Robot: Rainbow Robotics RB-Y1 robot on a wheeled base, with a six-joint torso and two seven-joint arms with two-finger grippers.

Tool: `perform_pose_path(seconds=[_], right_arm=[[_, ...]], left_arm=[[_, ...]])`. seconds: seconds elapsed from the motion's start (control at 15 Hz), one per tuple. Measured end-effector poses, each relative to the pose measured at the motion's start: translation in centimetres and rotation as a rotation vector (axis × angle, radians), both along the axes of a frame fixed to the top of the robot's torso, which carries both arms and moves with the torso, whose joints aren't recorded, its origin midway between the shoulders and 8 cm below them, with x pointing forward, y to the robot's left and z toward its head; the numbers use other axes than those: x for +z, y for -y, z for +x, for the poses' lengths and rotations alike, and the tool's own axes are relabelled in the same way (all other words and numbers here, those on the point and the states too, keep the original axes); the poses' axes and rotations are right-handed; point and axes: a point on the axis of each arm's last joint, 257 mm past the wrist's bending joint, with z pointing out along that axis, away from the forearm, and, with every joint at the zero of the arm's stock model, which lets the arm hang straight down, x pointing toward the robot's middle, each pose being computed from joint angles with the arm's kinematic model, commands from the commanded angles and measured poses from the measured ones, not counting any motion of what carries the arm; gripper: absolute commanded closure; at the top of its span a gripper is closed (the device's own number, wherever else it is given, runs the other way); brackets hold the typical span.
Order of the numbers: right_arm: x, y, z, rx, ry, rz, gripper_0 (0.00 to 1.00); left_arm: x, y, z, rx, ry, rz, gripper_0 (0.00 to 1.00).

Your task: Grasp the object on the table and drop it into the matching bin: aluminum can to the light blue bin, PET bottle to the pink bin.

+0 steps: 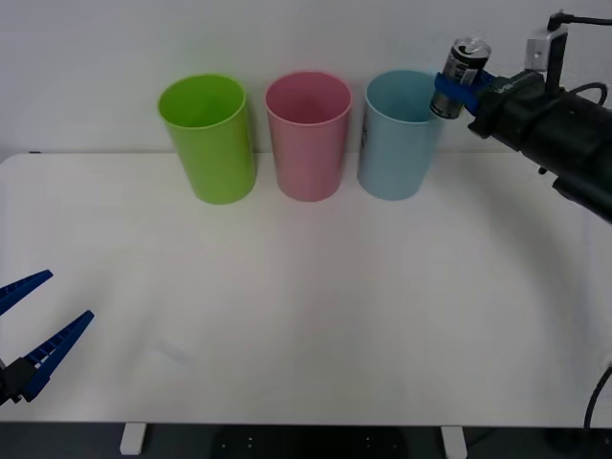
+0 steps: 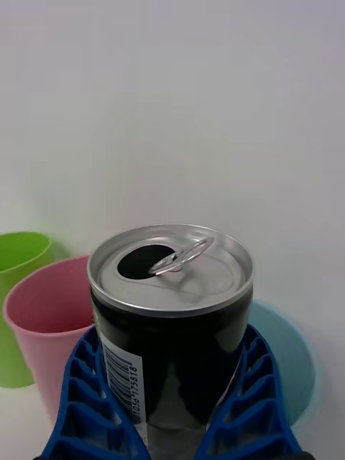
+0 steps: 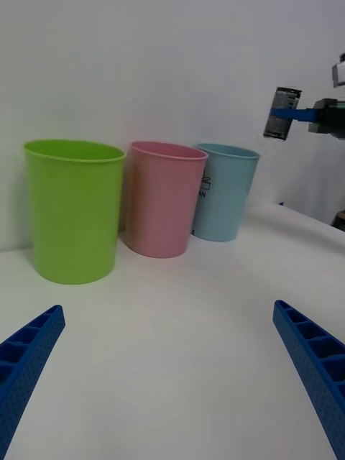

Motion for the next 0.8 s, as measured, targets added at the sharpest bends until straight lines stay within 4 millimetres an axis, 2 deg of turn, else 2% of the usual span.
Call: perform_pose_path(seconds=[0.47, 0.67, 0.8], right_arm=[[0.7, -1.8, 6.5, -0.057, -0.085, 0.017, 1.0], [0.9, -2.6, 8.3, -0.114, -0.089, 0.032, 1.0], [0.8, -3.0, 8.8, -0.139, -0.084, 0.043, 1.0]], left_arm=[[0.0, 0.0, 0.0, 0.0, 0.0, 0.0, 0.0], [0.0, 0.0, 0.0, 0.0, 0.0, 0.0, 0.0], [0.0, 0.0, 0.0, 0.0, 0.0, 0.0, 0.0]])
